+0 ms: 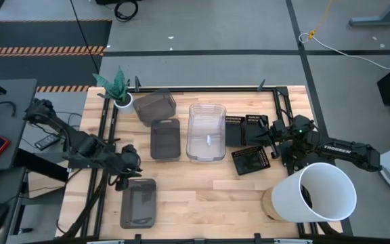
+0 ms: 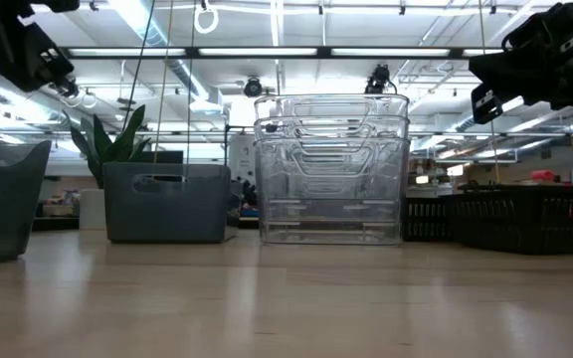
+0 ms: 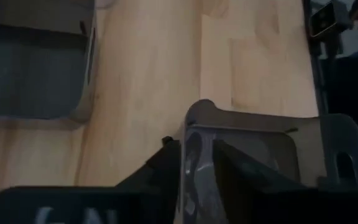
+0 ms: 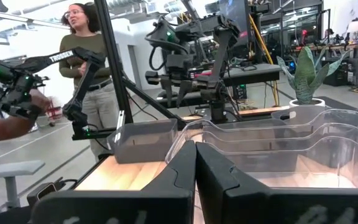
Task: Stack baskets by color
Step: Stack the bottom black transparent bin on the bottom black transparent bin
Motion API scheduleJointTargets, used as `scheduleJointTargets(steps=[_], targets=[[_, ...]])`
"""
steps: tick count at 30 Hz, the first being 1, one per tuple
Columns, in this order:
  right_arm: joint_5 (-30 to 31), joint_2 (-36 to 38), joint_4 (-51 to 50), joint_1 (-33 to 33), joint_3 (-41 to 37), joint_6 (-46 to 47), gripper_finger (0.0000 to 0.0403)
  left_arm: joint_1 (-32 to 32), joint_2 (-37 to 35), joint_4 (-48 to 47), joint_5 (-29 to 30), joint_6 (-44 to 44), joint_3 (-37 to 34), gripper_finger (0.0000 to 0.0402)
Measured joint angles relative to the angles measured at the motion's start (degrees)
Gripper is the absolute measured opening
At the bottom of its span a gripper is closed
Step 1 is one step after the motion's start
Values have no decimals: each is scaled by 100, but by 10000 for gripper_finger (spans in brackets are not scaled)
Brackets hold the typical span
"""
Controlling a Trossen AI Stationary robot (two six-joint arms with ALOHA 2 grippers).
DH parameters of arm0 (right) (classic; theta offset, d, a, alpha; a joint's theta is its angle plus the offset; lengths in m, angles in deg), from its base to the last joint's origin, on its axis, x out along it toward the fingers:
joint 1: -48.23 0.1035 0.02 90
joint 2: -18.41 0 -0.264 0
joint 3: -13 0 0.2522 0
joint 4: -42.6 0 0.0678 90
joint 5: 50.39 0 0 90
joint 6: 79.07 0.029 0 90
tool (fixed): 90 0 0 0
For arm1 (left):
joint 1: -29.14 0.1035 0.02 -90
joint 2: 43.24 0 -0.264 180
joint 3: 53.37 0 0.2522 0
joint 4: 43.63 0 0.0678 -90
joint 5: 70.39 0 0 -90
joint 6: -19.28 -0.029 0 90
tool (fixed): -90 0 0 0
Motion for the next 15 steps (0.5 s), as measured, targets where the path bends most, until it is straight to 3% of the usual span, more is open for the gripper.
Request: scheduleJointTargets(steps=[3,7,15], targets=[[0,0,0,0,0,1,14,-17,228,-43,-54,177,10,143],[0,0,0,0,0,1,14,-13,561,-142,-609,269,10,179],[0,-2,0,0,0,1,14,-15,1090,-487,-940,570,167,187]])
